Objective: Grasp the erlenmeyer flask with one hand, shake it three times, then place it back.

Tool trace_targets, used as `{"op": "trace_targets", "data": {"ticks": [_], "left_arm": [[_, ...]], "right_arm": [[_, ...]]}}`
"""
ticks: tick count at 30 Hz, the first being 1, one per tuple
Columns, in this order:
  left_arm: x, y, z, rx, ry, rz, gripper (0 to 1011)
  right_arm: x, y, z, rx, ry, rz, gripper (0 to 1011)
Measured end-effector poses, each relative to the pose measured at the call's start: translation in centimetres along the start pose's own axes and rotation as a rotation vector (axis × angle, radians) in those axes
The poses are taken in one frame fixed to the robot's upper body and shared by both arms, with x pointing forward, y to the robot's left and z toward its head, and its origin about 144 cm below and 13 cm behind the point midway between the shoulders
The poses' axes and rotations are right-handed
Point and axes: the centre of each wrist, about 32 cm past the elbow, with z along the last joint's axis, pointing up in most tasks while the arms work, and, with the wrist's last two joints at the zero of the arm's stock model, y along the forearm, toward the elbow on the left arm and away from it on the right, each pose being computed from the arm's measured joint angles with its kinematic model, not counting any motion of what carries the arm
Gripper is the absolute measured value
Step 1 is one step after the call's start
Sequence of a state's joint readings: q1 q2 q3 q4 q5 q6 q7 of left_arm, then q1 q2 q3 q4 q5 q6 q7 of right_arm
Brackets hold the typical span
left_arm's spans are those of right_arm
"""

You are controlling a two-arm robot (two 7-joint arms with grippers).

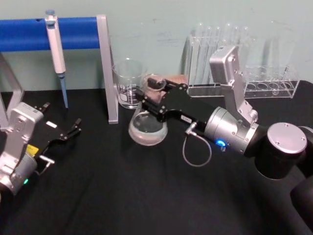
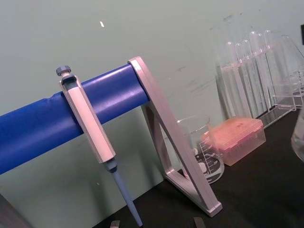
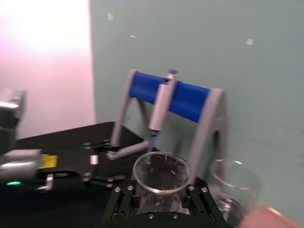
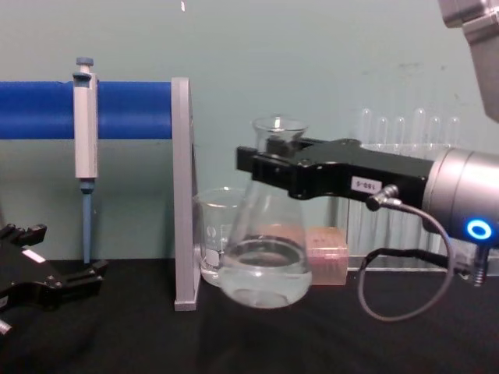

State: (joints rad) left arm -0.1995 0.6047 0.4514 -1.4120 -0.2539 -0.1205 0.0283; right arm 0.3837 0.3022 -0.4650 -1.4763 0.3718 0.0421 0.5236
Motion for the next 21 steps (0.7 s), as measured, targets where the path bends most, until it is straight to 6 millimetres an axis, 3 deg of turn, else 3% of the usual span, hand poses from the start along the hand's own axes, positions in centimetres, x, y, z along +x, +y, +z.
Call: {"op": "trace_targets", "data": {"ticks": [21], "left_arm": [[0.00,0.00,0.00,0.000,0.000,0.000,1001]], "right_arm": [[0.19,0.84,0.14,0.017,0.016,0.354,449]]}}
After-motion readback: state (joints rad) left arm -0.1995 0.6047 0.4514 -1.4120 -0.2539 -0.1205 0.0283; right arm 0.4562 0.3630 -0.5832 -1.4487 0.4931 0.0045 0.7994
